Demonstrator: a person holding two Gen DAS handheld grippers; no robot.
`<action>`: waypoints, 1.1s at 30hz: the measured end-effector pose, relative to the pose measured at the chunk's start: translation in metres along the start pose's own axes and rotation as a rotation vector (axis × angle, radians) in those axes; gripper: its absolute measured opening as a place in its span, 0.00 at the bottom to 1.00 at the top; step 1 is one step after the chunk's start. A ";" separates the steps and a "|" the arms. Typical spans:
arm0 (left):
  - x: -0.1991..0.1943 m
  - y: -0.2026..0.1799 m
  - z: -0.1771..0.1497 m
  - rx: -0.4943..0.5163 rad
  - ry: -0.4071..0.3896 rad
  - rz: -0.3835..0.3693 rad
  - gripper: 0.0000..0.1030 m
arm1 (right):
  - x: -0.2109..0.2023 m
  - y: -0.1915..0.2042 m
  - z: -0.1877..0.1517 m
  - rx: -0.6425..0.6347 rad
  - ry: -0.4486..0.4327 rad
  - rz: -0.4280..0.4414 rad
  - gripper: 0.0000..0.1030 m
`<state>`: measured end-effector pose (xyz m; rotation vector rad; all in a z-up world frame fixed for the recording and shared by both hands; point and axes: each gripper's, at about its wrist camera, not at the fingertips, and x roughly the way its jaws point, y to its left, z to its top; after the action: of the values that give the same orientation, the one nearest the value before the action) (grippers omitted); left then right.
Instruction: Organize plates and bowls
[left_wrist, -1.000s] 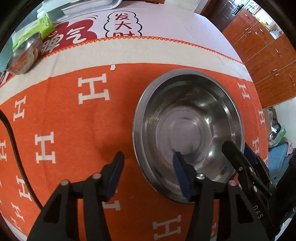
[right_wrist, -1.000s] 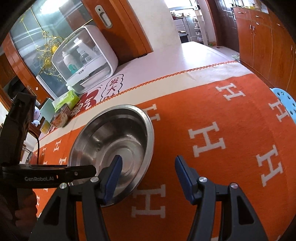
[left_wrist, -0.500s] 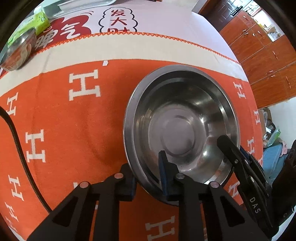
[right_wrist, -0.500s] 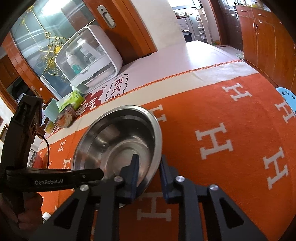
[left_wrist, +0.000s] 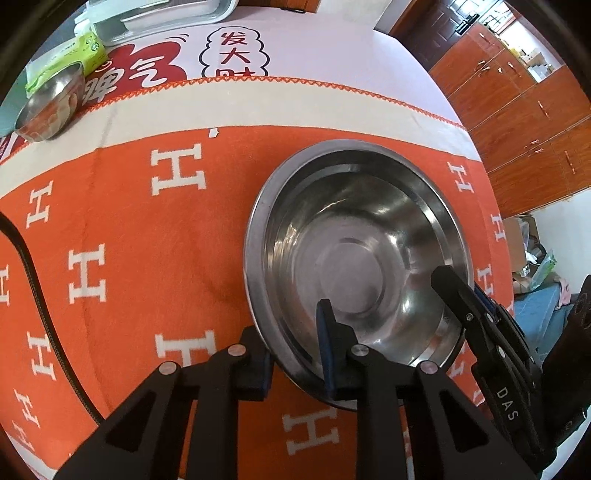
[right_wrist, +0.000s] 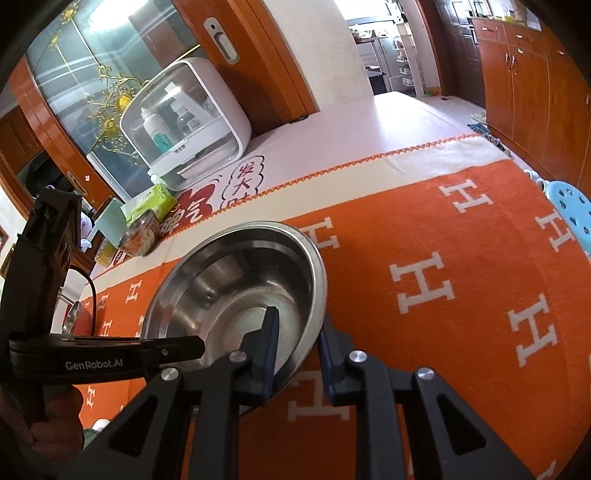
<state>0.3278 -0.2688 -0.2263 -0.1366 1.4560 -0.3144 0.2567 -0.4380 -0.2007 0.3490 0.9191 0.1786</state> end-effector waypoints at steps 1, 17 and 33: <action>-0.003 -0.001 -0.002 0.001 -0.002 -0.002 0.18 | -0.005 0.001 -0.001 0.000 -0.004 0.001 0.20; -0.074 -0.009 -0.046 0.051 -0.080 -0.029 0.19 | -0.073 0.028 -0.017 -0.030 -0.082 0.008 0.20; -0.112 0.017 -0.114 0.075 -0.119 -0.055 0.19 | -0.118 0.072 -0.066 -0.061 -0.098 -0.008 0.20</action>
<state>0.2081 -0.2088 -0.1372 -0.1330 1.3229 -0.3991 0.1333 -0.3919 -0.1224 0.2949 0.8162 0.1803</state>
